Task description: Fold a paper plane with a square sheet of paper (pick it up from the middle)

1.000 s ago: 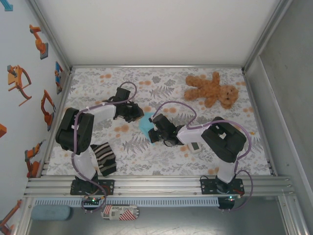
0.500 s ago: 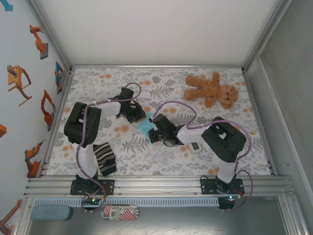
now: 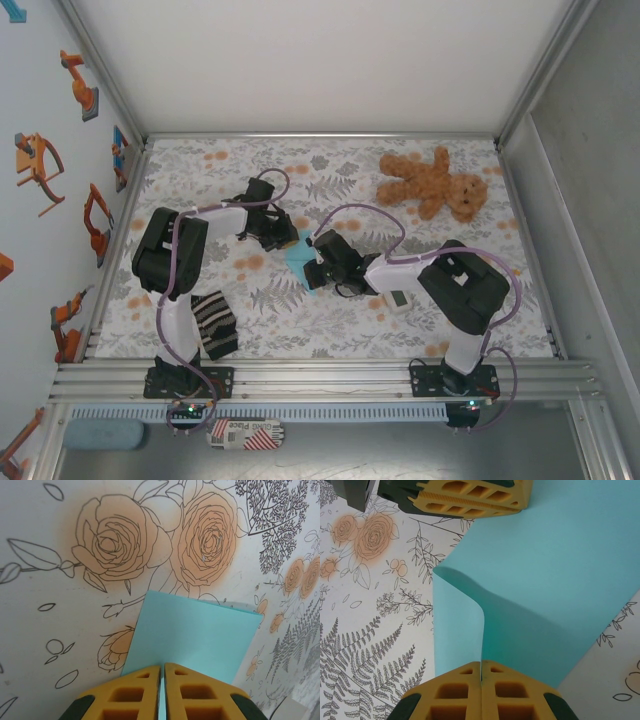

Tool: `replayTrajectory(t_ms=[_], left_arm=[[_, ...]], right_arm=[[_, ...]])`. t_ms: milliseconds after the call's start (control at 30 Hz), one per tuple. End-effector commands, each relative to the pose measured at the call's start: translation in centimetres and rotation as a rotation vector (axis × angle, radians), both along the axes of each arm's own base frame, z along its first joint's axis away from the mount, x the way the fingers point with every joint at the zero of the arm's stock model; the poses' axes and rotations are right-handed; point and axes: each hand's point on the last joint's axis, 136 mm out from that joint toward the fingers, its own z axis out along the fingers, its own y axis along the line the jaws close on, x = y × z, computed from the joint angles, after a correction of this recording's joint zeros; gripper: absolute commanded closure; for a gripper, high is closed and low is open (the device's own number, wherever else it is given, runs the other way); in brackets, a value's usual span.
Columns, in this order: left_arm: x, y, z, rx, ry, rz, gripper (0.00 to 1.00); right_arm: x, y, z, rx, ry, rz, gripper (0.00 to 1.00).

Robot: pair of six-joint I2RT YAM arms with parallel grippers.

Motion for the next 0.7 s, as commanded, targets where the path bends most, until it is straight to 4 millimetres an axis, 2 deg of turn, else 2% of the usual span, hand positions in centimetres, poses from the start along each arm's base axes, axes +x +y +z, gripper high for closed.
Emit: replayTrajectory(t_ms=[0, 667], left_arm=[[-1.6, 0.9, -2.3, 0.067, 0.073, -0.019, 0.89], [-1.6, 0.9, -2.3, 0.067, 0.074, -0.018, 0.89]], right_arm=[[0.2, -0.5, 0.0, -0.005, 0.006, -0.028, 1.00], [0.0, -1.1, -1.2, -0.041, 0.037, -0.050, 1.00]])
